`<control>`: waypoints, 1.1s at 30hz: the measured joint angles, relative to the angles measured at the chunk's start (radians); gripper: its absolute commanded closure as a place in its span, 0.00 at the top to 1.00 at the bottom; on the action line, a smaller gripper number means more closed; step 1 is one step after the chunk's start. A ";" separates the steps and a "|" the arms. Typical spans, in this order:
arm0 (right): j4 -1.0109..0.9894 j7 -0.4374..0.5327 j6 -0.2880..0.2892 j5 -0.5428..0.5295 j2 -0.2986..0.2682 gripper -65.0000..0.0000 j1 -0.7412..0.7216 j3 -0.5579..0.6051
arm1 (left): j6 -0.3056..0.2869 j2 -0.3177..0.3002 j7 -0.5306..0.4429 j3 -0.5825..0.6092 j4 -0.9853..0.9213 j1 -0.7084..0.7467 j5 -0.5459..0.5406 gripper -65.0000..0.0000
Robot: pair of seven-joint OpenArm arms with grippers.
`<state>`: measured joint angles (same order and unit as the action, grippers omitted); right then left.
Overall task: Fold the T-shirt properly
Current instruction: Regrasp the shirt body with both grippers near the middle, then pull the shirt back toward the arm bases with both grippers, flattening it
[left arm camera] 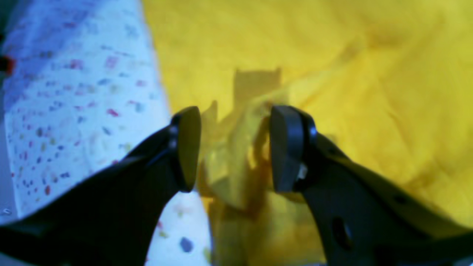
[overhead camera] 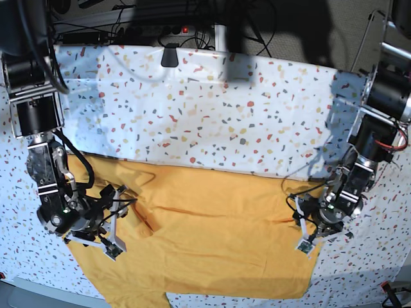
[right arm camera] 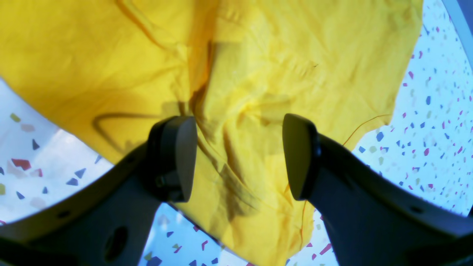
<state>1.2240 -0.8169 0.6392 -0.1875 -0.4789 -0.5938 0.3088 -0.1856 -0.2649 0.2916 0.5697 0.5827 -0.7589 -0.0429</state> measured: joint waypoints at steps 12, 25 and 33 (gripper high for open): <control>0.000 0.000 -0.086 -0.003 0.000 0.53 0.001 0.000 | 0.193 0.008 -0.021 0.000 -0.016 -0.094 0.016 0.45; -0.002 0.021 -0.211 -0.177 0.000 0.53 0.007 -0.032 | 0.172 -0.047 0.314 0.000 0.460 0.047 -0.372 0.45; -0.089 0.142 -0.222 -0.183 0.020 0.53 0.119 -0.240 | 0.175 -0.014 0.278 0.002 0.457 0.201 -0.298 0.45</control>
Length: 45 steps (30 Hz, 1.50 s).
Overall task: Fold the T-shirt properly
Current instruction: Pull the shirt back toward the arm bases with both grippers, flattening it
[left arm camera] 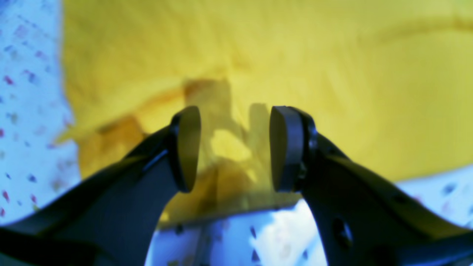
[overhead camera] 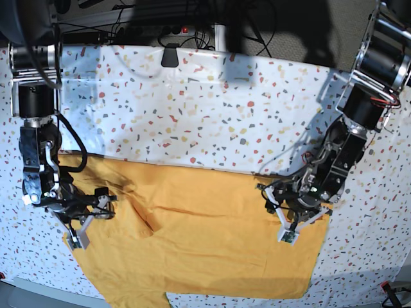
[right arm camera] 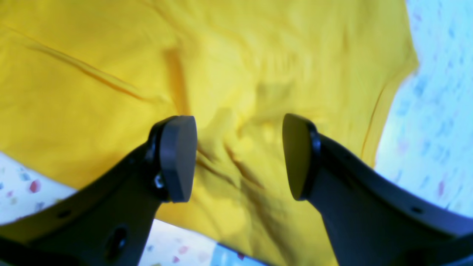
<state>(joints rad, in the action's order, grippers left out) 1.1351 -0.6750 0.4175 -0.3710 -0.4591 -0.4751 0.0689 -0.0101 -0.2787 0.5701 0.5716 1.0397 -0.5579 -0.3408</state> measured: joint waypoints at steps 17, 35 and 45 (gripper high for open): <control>-0.265 0.125 0.032 0.031 0.002 0.53 0.016 -0.024 | 0.010 0.024 -0.083 -0.063 -0.048 0.029 -0.005 0.45; -0.306 0.260 0.111 0.141 0.114 0.53 0.016 -0.025 | -0.144 0.059 -0.213 -0.244 -0.261 0.040 -0.023 0.45; -0.290 0.330 0.111 0.132 0.099 0.53 0.103 -0.031 | -0.150 0.058 -0.206 -0.244 -0.248 0.077 -0.026 0.45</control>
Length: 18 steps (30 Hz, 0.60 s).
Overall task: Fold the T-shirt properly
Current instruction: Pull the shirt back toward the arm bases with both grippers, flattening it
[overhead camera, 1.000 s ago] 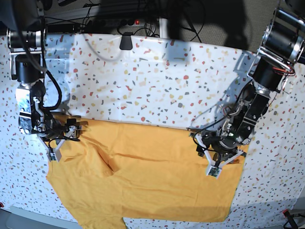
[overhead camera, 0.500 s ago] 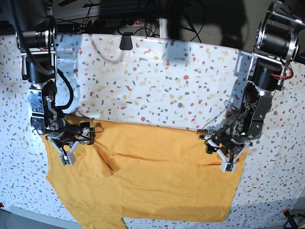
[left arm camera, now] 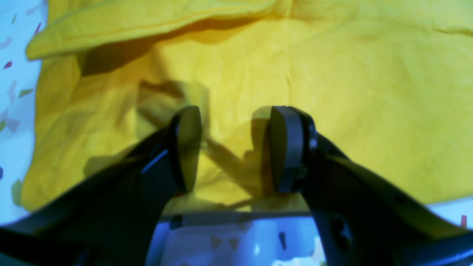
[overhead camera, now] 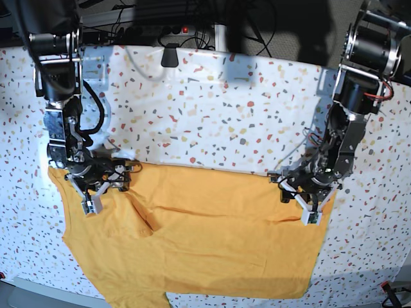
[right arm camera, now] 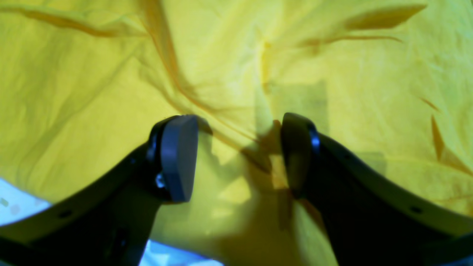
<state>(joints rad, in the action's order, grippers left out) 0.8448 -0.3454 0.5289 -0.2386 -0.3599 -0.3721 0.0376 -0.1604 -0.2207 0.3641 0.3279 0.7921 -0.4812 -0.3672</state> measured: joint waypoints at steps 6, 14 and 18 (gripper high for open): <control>0.108 -0.015 0.001 0.000 -0.003 0.53 0.093 -0.003 | 0.003 -0.001 0.002 -0.002 0.037 0.036 0.038 0.45; 0.291 -0.064 0.003 -0.002 -0.003 0.53 0.224 -0.004 | 0.022 -0.024 0.074 -0.007 0.246 0.171 0.064 0.45; 0.339 -0.076 0.004 -0.002 -0.002 0.53 0.279 -0.025 | 0.037 -0.046 0.084 -0.008 0.315 0.231 0.063 0.45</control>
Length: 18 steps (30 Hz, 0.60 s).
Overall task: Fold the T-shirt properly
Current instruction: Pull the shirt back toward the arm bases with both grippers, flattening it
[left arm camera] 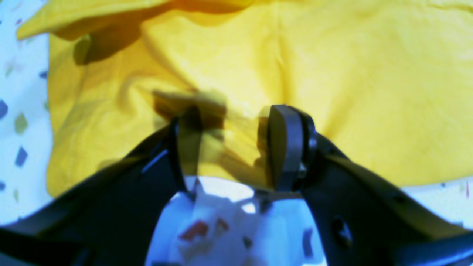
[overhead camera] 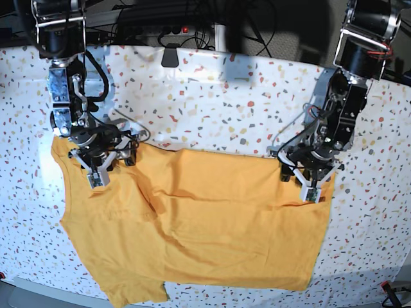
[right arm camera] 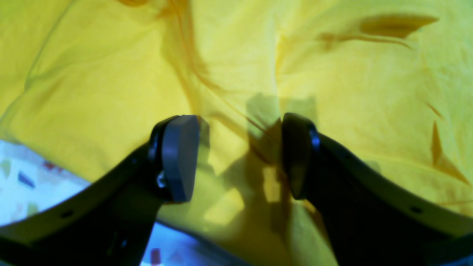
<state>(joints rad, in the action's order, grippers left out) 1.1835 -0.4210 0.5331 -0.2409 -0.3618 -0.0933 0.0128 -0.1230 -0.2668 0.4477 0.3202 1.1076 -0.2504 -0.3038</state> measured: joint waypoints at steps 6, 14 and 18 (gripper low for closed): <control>0.085 0.008 0.005 -0.019 0.002 0.53 0.104 -0.061 | 0.017 -0.065 -0.027 -0.002 0.094 0.102 -0.012 0.45; 0.216 -0.023 0.014 -0.024 0.004 0.53 0.249 -0.139 | 0.077 -0.109 0.005 -0.006 0.304 0.284 0.003 0.45; 0.283 -0.026 0.015 -0.026 0.004 0.53 0.334 -0.171 | 0.125 -0.107 0.027 -0.006 0.402 0.370 0.095 0.45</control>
<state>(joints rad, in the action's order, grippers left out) 1.4670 -0.4465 0.5480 -0.2668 -0.3576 0.2405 -0.1585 0.0021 -0.3737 0.4751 0.3141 1.5093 0.1196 -0.2085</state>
